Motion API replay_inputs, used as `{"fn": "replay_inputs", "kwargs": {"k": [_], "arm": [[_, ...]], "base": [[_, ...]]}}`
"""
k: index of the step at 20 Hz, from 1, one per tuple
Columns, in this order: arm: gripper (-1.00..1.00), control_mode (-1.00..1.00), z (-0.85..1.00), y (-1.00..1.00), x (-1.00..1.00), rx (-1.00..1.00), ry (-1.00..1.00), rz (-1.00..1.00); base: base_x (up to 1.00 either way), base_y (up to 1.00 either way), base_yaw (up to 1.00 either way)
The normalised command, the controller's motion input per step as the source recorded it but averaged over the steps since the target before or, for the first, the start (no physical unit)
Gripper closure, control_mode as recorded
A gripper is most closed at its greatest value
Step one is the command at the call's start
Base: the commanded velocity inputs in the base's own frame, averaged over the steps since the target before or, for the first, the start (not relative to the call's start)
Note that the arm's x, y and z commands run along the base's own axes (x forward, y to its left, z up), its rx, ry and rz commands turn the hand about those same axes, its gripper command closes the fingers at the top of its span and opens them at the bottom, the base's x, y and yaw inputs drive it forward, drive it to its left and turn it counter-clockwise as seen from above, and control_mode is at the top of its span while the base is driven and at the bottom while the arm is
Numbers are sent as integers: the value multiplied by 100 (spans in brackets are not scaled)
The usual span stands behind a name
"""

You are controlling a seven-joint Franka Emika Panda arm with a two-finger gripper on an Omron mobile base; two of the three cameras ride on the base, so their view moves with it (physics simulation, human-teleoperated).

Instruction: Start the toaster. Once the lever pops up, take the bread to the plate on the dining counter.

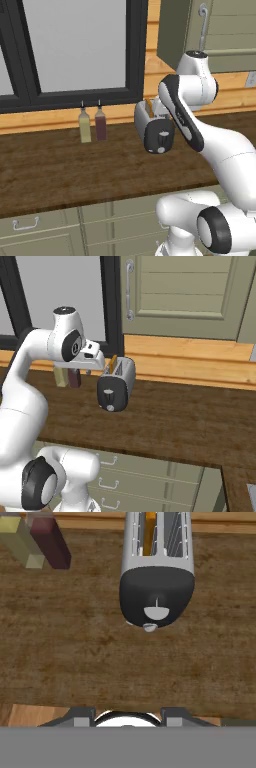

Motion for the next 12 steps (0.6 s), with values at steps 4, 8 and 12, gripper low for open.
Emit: {"fn": "replay_inputs", "kwargs": {"k": [4,8,12], "arm": [[-100,-100,-10,0,-5,0,-13,0],[-100,-100,0,0,0,0,0,0],[-100,-100,-2,0,0,0,-2,0]], "base": [[0,0,0],[0,0,0],[0,0,0]]}}
